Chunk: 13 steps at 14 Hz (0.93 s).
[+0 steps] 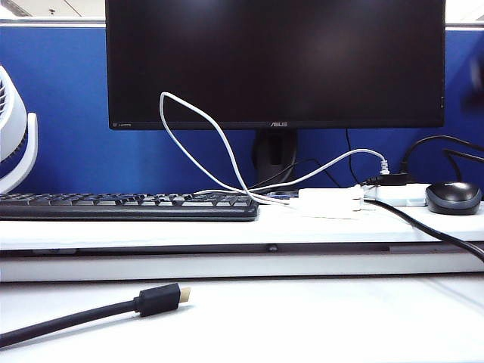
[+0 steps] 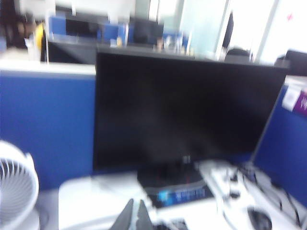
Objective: Pick up the Type-C charging cable and the charging base, insert one end of the Type-C charger into the corresponding slot on the base, and finally place the plugged-in charger back on the table.
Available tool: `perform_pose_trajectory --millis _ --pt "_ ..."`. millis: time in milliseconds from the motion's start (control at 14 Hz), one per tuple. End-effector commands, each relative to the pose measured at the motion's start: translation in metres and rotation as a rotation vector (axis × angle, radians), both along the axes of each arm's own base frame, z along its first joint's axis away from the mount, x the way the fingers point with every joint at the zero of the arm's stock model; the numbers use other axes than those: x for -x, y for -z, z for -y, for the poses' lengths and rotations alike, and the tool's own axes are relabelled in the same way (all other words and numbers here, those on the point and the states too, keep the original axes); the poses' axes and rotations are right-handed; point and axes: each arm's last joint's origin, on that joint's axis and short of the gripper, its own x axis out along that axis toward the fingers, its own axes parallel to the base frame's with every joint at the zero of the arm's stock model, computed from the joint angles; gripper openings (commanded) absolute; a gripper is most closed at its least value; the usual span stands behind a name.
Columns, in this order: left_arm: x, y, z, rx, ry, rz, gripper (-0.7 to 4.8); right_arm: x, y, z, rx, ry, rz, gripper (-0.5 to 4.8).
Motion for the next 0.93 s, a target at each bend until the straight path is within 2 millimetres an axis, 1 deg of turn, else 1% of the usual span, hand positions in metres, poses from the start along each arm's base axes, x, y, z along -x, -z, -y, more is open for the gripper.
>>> perform_pose_trajectory --millis 71,214,428,499,570,713,926 --pt "-0.003 0.005 0.001 -0.018 -0.004 -0.044 -0.05 0.003 0.031 0.002 -0.041 0.023 -0.037 -0.01" --pt "-0.001 0.008 0.000 -0.023 -0.005 -0.065 -0.05 0.008 0.059 0.004 -0.027 0.032 -0.118 -0.01" --pt "0.000 0.010 -0.001 -0.024 -0.022 -0.080 -0.05 0.010 0.064 0.005 -0.018 0.018 -0.143 -0.01" --pt "-0.004 0.011 0.001 -0.024 -0.022 -0.079 -0.05 0.010 0.064 0.005 -0.019 0.015 -0.143 -0.01" --pt "-0.023 0.021 0.005 -0.036 -0.065 -0.100 -0.05 0.010 0.064 0.005 -0.019 0.015 -0.144 -0.01" --pt "-0.050 0.034 0.014 -0.006 -0.067 -0.014 -0.05 0.010 0.065 0.005 -0.018 0.015 -0.146 -0.01" --pt "-0.088 0.061 0.025 -0.032 -0.092 -0.001 -0.05 0.010 0.065 0.005 -0.017 0.015 -0.147 -0.01"
